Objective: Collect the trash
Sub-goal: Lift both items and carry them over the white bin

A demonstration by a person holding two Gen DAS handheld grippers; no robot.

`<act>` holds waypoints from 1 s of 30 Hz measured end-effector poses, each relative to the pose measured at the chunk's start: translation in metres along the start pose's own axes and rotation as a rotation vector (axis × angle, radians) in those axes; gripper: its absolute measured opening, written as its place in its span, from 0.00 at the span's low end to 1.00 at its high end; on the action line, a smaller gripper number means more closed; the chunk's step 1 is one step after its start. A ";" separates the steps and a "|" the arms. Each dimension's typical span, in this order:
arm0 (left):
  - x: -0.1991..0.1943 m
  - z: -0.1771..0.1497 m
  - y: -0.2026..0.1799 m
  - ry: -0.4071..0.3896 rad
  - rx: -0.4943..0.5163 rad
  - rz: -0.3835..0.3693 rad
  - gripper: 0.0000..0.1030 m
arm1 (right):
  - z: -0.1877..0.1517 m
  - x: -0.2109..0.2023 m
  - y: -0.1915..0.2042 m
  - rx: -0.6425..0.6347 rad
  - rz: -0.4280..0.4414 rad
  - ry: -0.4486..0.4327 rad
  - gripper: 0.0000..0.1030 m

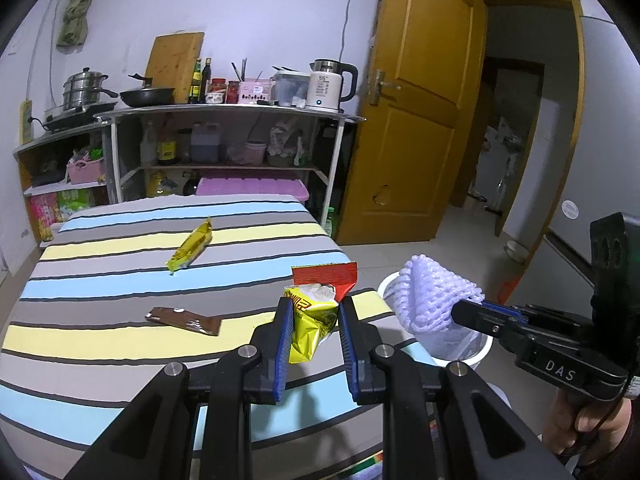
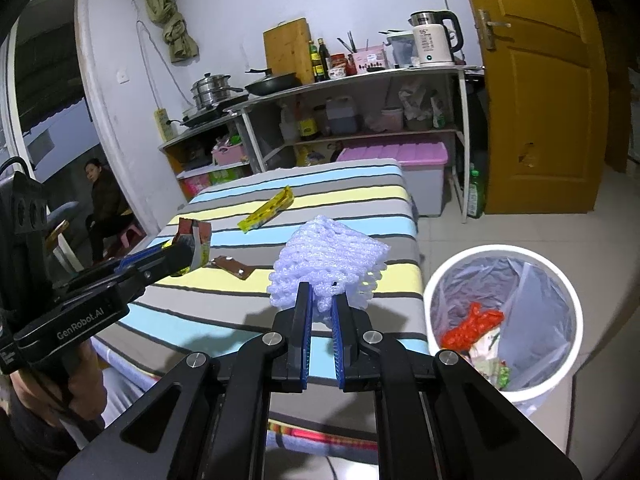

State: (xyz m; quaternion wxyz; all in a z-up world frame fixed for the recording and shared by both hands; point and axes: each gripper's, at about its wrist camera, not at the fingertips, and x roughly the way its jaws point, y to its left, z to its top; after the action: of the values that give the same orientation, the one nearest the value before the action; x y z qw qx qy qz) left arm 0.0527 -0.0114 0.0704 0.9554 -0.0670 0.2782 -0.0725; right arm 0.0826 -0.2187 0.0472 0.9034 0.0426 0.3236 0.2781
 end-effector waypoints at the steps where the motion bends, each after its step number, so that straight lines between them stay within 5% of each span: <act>1: 0.001 0.000 -0.003 0.002 0.003 -0.004 0.22 | 0.000 -0.002 -0.001 0.002 -0.003 -0.002 0.09; 30: 0.107 0.018 -0.087 0.097 0.120 -0.188 0.22 | -0.010 -0.009 -0.109 0.160 -0.172 0.012 0.09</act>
State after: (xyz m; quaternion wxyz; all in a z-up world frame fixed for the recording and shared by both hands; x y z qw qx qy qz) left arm 0.1429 -0.1145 0.0442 0.9321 -0.0318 0.3115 -0.1817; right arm 0.1224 -0.3160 0.0169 0.9157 0.0853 0.3525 0.1732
